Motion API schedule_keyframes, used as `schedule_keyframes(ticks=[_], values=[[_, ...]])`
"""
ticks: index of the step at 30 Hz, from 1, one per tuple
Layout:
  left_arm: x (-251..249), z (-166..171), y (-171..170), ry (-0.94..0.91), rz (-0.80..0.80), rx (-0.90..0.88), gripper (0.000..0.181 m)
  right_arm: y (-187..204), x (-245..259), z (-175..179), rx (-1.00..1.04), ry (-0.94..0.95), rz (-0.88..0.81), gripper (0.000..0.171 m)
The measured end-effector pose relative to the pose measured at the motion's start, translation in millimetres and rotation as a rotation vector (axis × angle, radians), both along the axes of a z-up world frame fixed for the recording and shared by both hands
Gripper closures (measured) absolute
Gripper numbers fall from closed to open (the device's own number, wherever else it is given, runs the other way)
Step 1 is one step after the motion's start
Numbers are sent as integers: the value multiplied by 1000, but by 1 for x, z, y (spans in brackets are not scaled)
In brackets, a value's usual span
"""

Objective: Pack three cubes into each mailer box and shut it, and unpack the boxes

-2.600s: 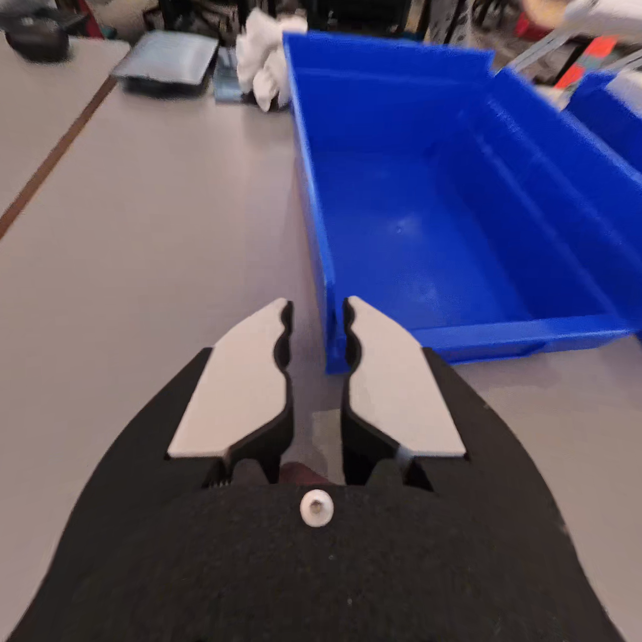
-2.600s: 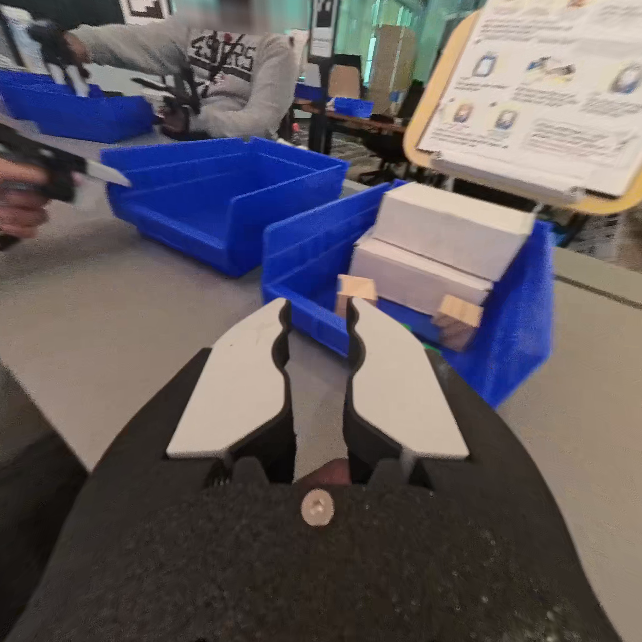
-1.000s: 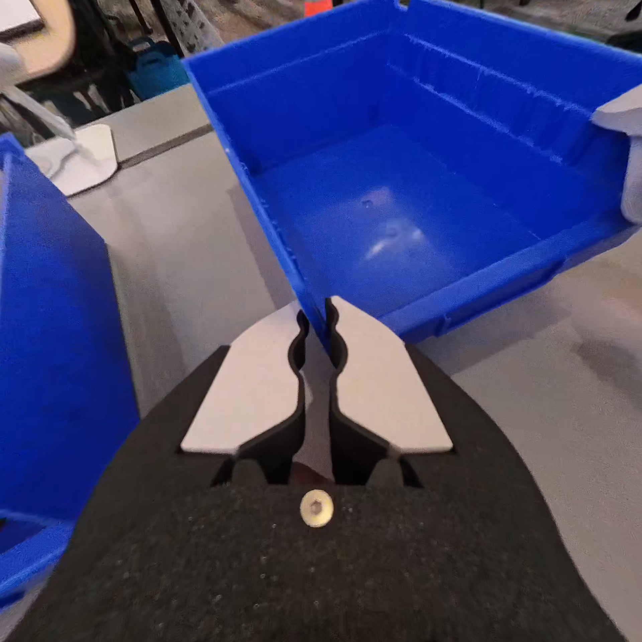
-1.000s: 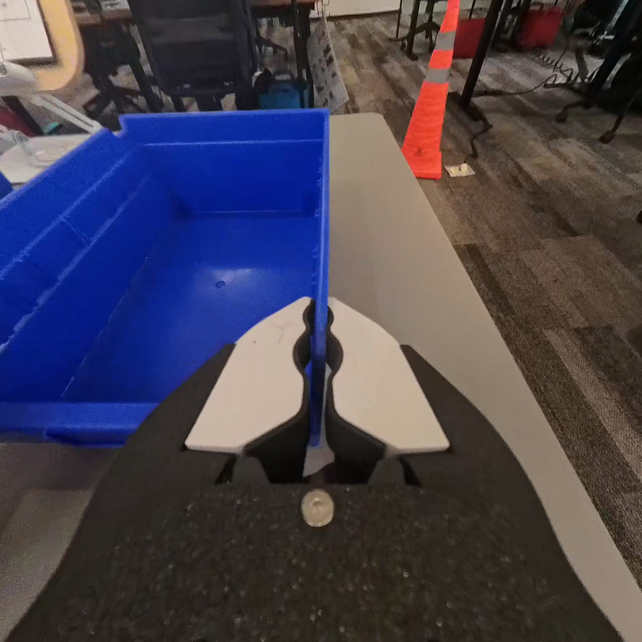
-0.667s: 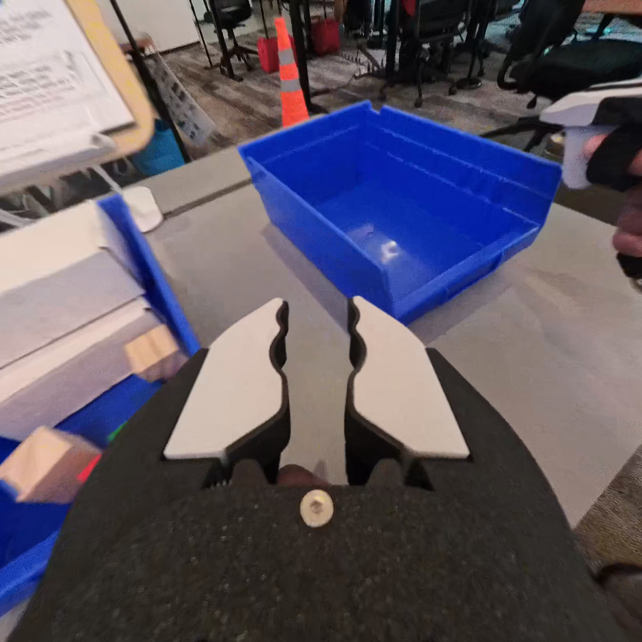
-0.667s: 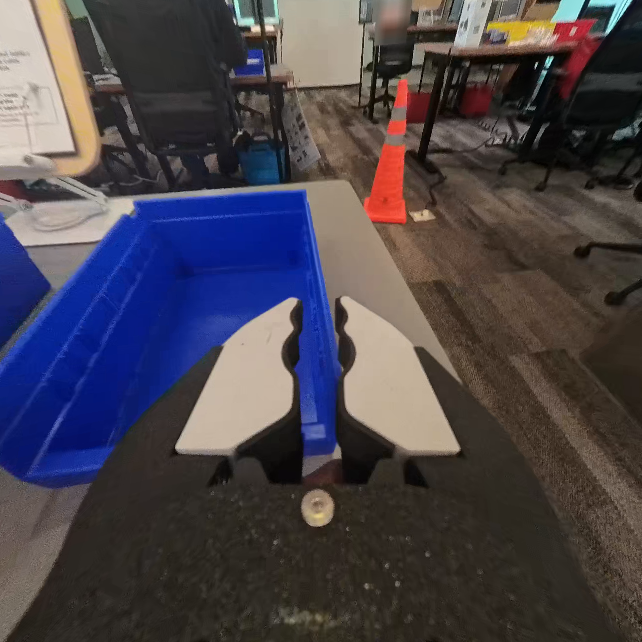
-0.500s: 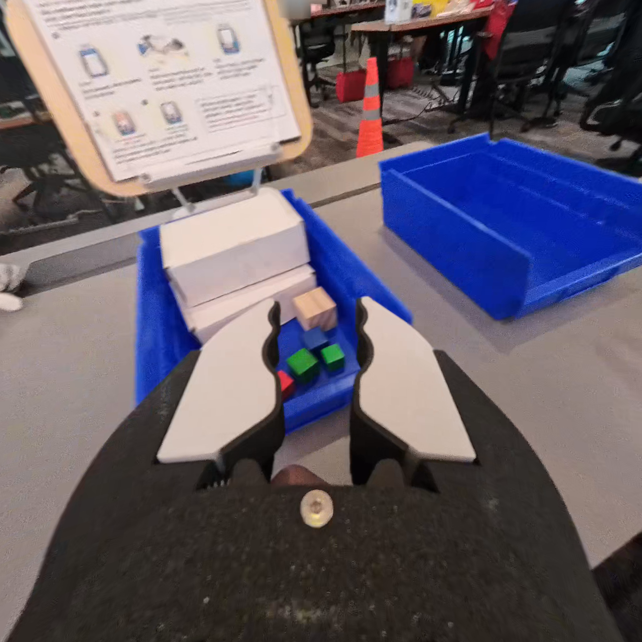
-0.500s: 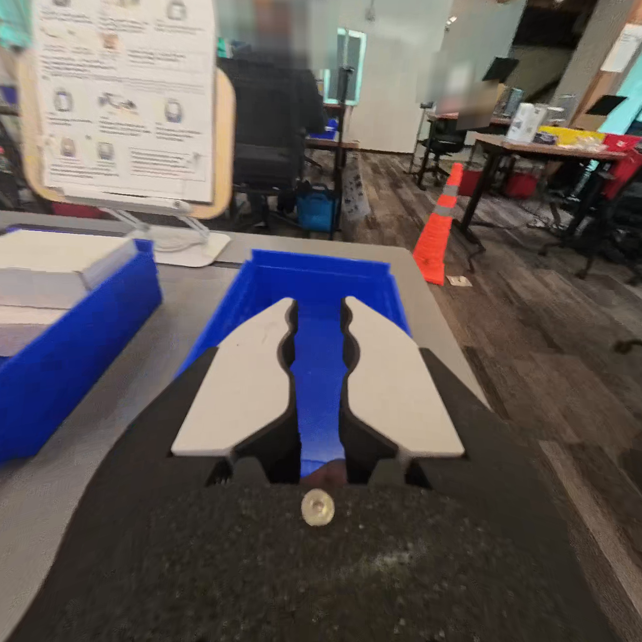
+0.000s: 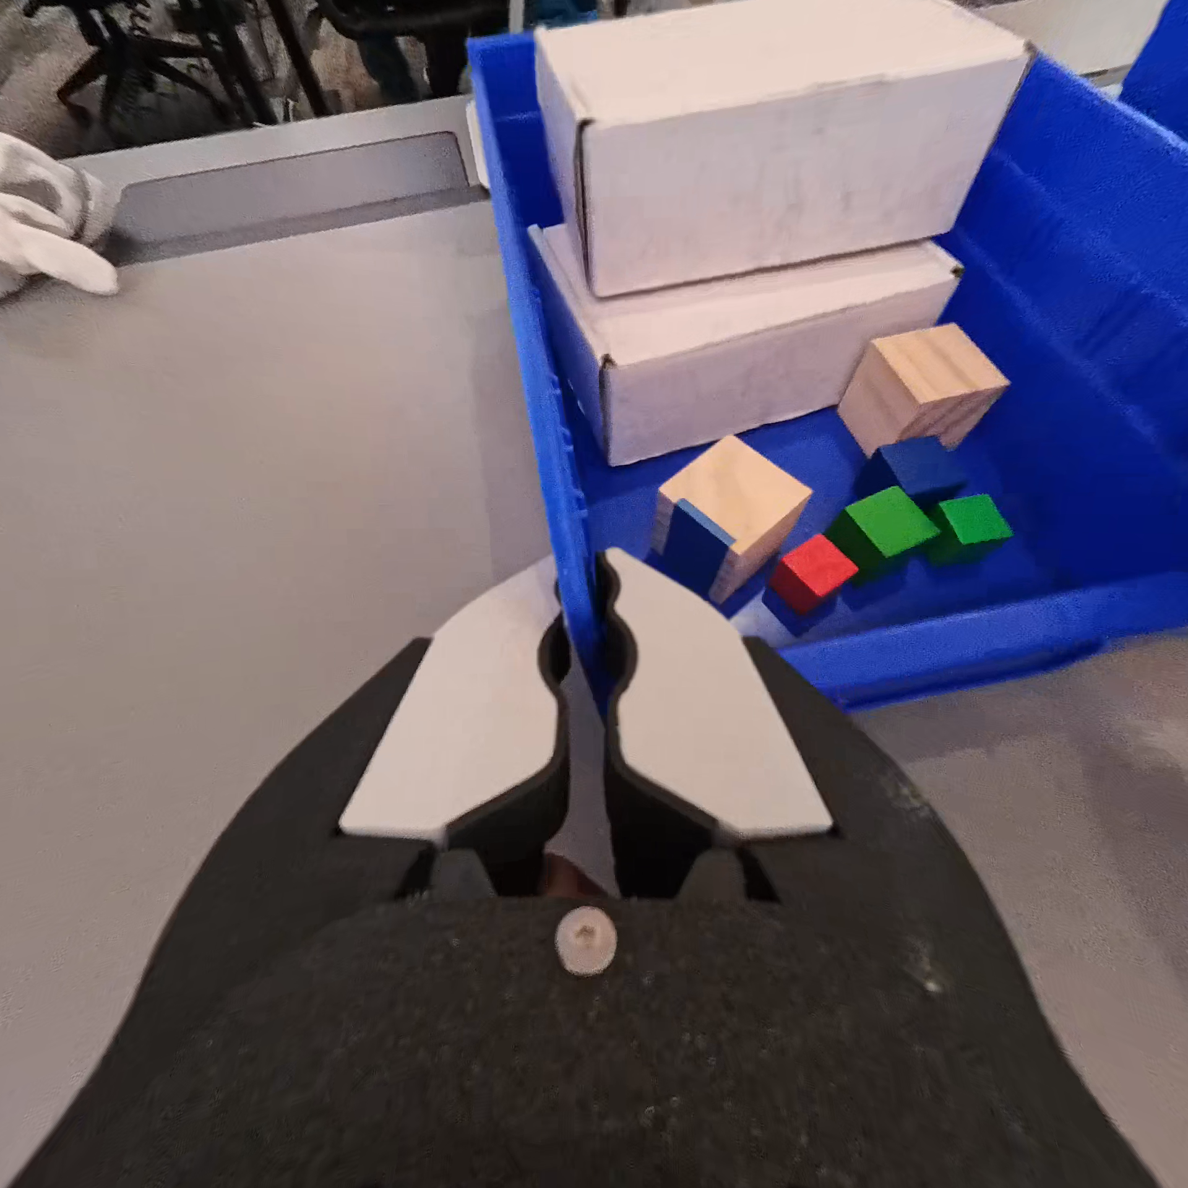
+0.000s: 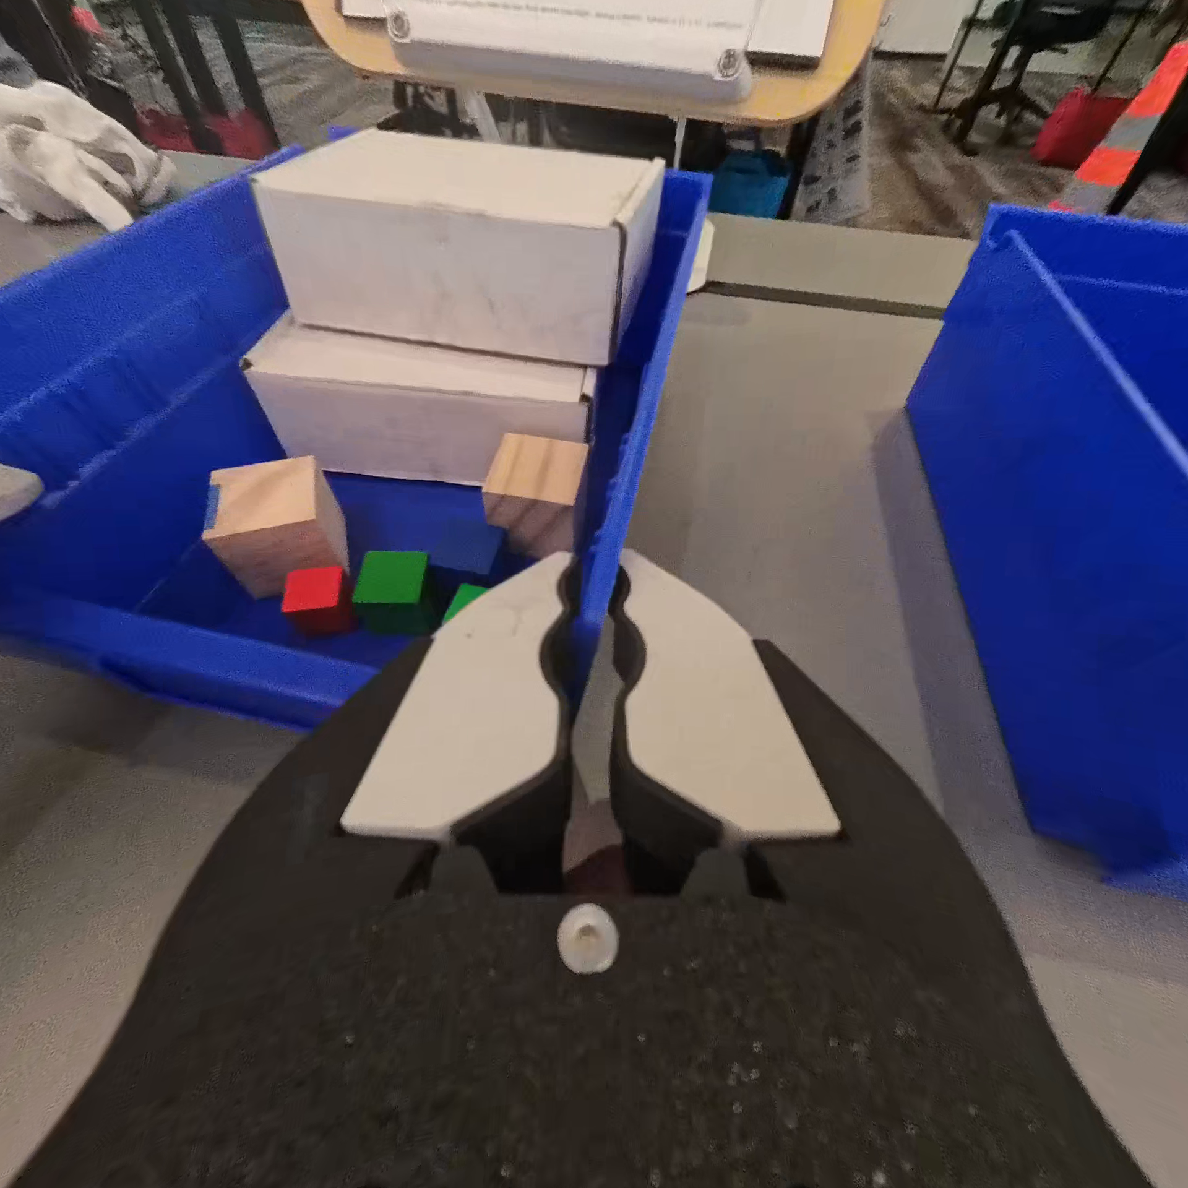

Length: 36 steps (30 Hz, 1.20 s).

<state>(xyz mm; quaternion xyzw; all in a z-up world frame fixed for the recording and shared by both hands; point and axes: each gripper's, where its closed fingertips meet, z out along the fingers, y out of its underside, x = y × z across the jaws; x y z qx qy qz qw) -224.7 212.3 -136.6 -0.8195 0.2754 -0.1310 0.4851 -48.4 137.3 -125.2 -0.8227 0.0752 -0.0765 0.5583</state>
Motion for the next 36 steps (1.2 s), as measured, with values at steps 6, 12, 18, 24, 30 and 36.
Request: schedule_keyframes(ticks=[6,12,18,24,30,36], values=[[-34,12,3,89,50,63,177,6,-30,3,37,11,-4,167],[-123,36,31,77,134,89,178,40,-116,22,82,25,62,166],[-214,21,59,46,236,32,178,83,-202,14,52,53,143,166],[-247,4,72,-6,196,2,176,101,-237,2,53,60,234,160],[-265,78,58,-176,150,237,133,48,-237,30,60,99,614,148],[-170,96,-34,-388,-333,98,121,-61,-139,18,-48,299,663,140]])
